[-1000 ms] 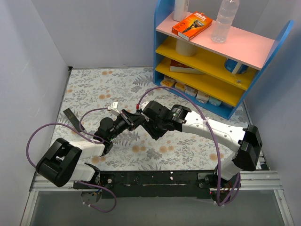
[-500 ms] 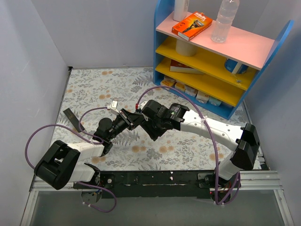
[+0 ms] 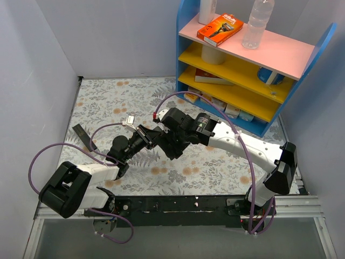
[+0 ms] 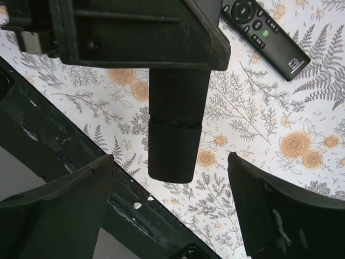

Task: Load the batteries into the remote control
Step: Load the battery cover into the remote control.

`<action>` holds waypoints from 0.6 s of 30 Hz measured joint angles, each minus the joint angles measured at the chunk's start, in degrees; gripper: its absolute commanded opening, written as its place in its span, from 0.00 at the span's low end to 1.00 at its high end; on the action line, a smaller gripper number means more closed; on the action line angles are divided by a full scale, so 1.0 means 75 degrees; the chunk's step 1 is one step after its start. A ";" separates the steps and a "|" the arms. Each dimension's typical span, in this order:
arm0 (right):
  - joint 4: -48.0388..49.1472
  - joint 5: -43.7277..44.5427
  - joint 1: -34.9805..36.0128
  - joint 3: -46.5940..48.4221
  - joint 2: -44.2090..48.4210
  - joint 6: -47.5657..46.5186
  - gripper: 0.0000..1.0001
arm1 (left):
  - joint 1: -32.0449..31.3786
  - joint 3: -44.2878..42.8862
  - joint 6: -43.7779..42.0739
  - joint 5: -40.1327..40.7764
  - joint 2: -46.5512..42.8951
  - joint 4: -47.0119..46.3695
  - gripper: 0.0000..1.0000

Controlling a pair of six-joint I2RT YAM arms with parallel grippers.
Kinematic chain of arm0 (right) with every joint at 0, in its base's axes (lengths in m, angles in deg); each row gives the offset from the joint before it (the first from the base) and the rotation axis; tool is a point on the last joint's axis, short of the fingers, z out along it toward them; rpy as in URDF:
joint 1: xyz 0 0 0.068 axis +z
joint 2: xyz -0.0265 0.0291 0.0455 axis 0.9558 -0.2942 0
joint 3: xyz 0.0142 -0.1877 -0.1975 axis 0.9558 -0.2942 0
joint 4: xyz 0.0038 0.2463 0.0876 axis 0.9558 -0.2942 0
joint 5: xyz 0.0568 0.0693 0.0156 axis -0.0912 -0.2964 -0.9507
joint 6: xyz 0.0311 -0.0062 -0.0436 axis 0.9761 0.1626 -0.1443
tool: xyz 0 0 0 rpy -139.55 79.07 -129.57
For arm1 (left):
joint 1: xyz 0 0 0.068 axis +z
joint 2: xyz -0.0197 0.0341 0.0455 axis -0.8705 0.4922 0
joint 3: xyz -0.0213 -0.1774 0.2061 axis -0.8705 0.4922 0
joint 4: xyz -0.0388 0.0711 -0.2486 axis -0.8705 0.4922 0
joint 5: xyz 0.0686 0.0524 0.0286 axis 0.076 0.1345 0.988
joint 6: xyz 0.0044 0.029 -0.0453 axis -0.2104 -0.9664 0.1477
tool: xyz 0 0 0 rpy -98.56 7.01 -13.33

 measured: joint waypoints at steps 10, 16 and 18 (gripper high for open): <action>0.0102 -0.0437 -0.0003 -0.0236 0.0912 -0.1848 0.90 | 0.0000 -0.0003 0.0000 -0.0064 -0.0160 0.0274 0.00; 0.0717 -0.1326 -0.0003 -0.1571 0.2553 -0.4095 0.85 | 0.0000 -0.0160 0.0000 -0.0396 -0.0204 0.0717 0.00; 0.0854 -0.1574 -0.0003 -0.1792 0.2795 -0.4704 0.83 | 0.0000 -0.0291 0.0003 -0.0527 -0.0213 0.0868 0.00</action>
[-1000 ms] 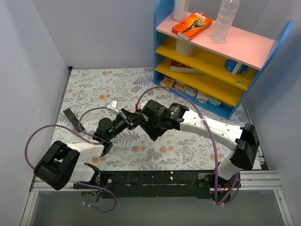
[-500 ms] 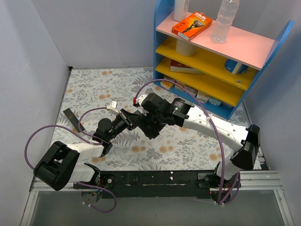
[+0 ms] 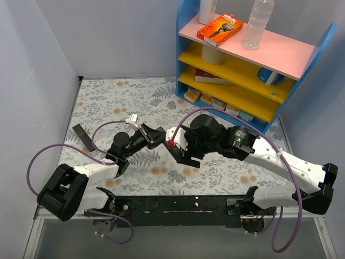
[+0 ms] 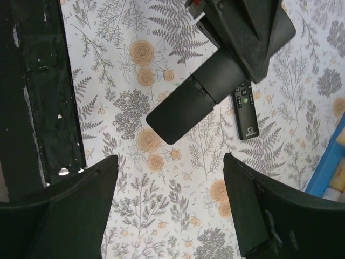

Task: Load the batteries into the remote control
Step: Load the battery cover into the remote control.

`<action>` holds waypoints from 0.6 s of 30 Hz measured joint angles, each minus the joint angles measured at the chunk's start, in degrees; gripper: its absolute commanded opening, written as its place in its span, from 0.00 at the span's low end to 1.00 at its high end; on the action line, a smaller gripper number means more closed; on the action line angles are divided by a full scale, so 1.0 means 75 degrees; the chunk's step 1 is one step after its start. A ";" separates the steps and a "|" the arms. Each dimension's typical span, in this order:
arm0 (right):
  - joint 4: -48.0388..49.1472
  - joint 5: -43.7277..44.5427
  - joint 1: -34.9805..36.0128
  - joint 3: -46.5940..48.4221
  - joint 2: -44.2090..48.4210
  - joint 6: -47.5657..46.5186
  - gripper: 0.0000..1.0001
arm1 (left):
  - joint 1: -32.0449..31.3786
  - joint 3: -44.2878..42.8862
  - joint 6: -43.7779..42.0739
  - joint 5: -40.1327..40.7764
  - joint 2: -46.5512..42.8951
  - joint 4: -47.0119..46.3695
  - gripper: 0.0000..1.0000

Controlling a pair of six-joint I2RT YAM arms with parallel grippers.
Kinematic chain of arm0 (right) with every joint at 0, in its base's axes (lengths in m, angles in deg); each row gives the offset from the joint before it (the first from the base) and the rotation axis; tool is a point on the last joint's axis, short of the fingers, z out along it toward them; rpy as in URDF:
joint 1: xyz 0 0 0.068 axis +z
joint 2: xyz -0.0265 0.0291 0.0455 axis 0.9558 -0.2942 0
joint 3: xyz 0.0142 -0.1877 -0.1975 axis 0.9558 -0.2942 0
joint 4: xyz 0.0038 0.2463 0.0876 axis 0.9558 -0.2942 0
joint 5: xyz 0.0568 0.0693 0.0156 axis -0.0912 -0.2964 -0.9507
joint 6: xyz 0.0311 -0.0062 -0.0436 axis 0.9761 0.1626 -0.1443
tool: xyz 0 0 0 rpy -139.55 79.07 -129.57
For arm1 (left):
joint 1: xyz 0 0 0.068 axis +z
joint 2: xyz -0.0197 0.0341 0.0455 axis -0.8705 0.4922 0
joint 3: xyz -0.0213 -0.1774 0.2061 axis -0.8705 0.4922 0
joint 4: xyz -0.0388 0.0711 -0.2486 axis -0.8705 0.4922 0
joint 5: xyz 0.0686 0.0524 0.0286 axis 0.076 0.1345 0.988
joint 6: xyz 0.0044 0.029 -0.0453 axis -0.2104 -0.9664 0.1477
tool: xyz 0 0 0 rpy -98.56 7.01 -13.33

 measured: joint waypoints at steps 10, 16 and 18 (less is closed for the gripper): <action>0.0265 -0.0452 0.0073 -0.0070 -0.0221 -0.1504 0.79 | 0.0000 -0.0615 -0.0003 -0.0612 -0.0055 0.0519 0.00; 0.0271 -0.0627 0.0090 -0.0070 -0.0347 -0.1851 0.75 | 0.0000 -0.0714 0.0000 -0.0807 -0.0055 0.0691 0.00; 0.0271 -0.0653 0.0093 -0.0070 -0.0376 -0.1920 0.74 | 0.0000 -0.0746 0.0000 -0.0866 -0.0055 0.0737 0.00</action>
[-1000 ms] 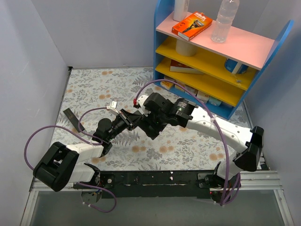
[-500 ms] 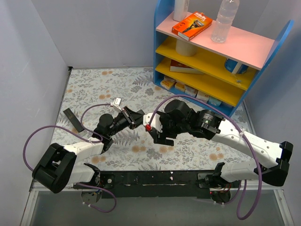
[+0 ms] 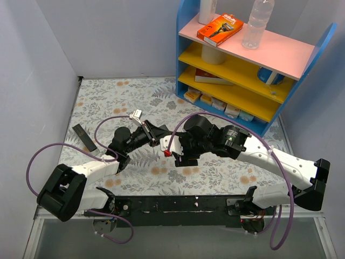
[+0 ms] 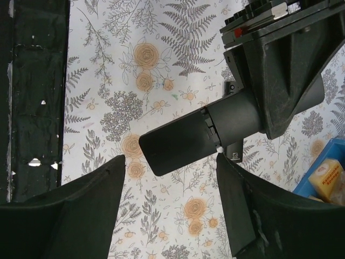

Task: Load the batteries into the remote control
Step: Load the battery cover into the remote control.

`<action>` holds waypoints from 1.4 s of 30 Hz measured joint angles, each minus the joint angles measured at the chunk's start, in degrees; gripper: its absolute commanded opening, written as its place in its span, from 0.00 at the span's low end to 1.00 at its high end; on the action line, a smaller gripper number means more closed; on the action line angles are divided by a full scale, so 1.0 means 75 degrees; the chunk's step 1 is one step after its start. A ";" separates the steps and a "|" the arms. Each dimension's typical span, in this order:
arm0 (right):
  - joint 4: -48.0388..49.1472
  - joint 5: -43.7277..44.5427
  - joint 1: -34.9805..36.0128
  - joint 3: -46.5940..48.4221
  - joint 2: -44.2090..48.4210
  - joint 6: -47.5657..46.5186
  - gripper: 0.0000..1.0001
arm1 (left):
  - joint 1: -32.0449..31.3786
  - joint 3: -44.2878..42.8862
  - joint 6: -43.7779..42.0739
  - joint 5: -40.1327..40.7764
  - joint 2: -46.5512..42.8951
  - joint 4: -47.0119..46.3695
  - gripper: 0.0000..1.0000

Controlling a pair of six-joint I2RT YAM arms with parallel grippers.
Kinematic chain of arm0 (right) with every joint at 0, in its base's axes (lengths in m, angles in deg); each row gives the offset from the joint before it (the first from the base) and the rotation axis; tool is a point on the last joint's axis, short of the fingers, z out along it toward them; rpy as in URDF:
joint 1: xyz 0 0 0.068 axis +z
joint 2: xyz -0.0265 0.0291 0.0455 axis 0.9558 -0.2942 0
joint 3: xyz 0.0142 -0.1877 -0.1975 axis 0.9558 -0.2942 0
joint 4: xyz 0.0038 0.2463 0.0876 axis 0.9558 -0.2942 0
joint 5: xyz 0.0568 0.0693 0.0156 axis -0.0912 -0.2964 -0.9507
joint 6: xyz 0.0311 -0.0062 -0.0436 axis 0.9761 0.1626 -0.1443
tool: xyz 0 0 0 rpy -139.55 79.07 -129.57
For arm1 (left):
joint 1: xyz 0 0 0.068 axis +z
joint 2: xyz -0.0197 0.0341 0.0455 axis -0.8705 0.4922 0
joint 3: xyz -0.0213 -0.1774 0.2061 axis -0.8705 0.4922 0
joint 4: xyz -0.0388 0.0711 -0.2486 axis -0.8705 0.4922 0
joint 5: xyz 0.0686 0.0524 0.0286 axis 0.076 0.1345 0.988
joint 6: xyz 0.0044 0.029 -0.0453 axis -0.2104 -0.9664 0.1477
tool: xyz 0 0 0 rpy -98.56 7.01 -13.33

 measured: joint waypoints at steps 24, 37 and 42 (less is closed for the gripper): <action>0.0376 0.0108 0.0035 -0.0408 -0.0184 -0.0294 0.58 | 0.0044 -0.0286 -0.0201 -0.0396 0.0093 0.0038 0.00; 0.0973 0.0790 0.0283 -0.0918 -0.0131 -0.0361 0.59 | 0.0096 -0.0286 -0.0423 -0.0405 0.0093 0.0268 0.00; 0.1271 0.1064 0.0323 -0.1128 -0.0076 -0.0428 0.59 | 0.0114 -0.0440 -0.0481 -0.0423 0.0093 0.0629 0.00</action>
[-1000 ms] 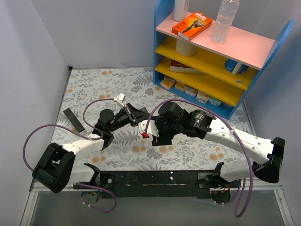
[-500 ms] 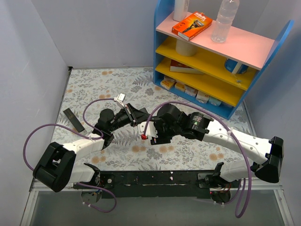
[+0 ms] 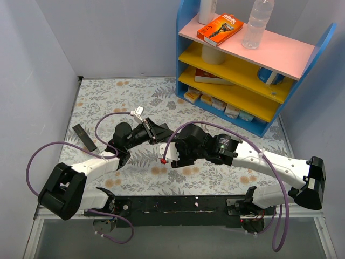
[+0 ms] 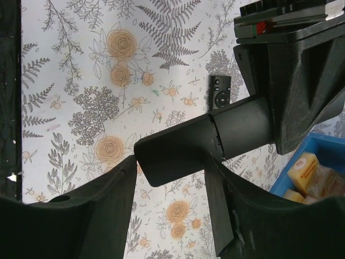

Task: Load the batteries into the remote control
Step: Load the battery cover into the remote control.

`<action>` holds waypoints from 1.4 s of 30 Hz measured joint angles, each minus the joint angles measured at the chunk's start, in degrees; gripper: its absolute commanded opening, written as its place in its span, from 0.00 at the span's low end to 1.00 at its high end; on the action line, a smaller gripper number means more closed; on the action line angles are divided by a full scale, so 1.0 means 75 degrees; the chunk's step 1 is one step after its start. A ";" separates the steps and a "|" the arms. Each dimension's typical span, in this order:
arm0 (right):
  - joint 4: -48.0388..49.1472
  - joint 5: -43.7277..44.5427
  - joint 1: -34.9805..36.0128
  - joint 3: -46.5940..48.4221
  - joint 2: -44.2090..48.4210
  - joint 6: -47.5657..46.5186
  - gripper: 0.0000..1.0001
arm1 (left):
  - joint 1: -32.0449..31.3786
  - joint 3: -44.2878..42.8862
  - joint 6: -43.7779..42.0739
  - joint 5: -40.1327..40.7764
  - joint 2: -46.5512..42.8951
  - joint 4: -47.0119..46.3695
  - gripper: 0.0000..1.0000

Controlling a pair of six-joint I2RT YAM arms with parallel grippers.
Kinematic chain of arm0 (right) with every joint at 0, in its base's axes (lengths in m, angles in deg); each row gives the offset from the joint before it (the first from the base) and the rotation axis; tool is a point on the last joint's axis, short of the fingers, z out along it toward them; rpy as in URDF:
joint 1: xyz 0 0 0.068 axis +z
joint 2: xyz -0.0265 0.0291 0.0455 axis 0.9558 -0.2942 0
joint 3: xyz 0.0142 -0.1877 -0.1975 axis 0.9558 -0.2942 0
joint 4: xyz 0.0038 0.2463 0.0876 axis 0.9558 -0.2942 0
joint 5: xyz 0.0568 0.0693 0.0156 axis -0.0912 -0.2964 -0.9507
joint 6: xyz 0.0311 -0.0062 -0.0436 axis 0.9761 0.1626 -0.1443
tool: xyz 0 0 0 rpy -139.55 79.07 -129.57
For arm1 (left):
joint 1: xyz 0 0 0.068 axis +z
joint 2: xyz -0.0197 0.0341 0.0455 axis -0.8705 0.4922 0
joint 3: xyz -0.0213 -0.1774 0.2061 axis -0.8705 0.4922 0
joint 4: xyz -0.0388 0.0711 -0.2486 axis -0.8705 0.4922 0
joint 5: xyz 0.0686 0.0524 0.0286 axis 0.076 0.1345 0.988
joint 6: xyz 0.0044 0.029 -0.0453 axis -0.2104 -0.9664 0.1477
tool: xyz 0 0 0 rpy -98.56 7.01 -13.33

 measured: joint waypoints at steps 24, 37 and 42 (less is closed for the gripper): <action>0.0178 0.0428 -0.0047 0.0073 -0.0393 -0.0099 0.58 | 0.0026 -0.0609 -0.0408 -0.0079 0.0254 0.1008 0.00; 0.0641 -0.0452 -0.0291 0.0128 -0.0373 0.1274 0.97 | 0.0087 -0.0912 -0.1078 0.0082 -0.0189 0.2600 0.00; 0.1005 -0.0565 -0.0449 -0.0388 0.0277 0.2570 0.97 | 0.0224 -0.1276 -0.2139 0.0755 -0.0256 0.3596 0.00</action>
